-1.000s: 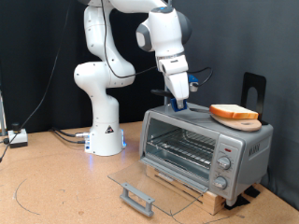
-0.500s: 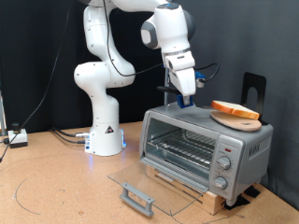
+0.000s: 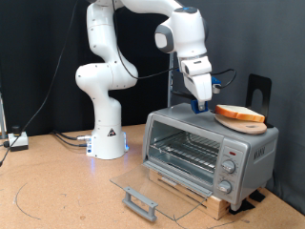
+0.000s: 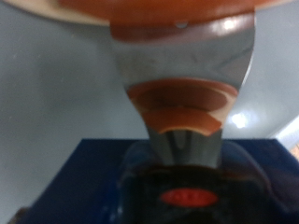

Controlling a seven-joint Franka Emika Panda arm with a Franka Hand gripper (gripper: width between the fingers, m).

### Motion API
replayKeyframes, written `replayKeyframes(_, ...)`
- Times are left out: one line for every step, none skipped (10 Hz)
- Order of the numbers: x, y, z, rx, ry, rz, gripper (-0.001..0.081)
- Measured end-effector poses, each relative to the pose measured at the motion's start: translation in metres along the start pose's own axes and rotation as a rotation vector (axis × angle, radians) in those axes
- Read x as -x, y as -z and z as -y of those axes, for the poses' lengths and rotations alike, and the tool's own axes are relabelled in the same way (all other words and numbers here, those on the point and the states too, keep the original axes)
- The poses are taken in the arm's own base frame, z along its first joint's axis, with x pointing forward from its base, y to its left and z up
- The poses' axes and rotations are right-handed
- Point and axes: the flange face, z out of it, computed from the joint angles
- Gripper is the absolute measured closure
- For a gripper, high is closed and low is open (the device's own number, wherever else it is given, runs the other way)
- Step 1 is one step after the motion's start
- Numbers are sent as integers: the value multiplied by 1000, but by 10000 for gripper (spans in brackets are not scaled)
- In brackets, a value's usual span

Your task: Make a piece of toast with the oven

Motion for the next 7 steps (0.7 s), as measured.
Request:
replayKeyframes(-4,-4,2,0,-3,0,415)
replayKeyframes(-8,-8,4,0,-3,-3,415)
replayKeyframes(-11,-10,5,-1,0,-4,415)
replayKeyframes(-13,-11,5,-5,-2,-8,415)
replayKeyframes(-14,-10,5,-13,-4,-25,415)
replayKeyframes(-14,-10,5,-40,-2,-38,415)
replayKeyframes(-14,-10,4,-68,3,-42,415)
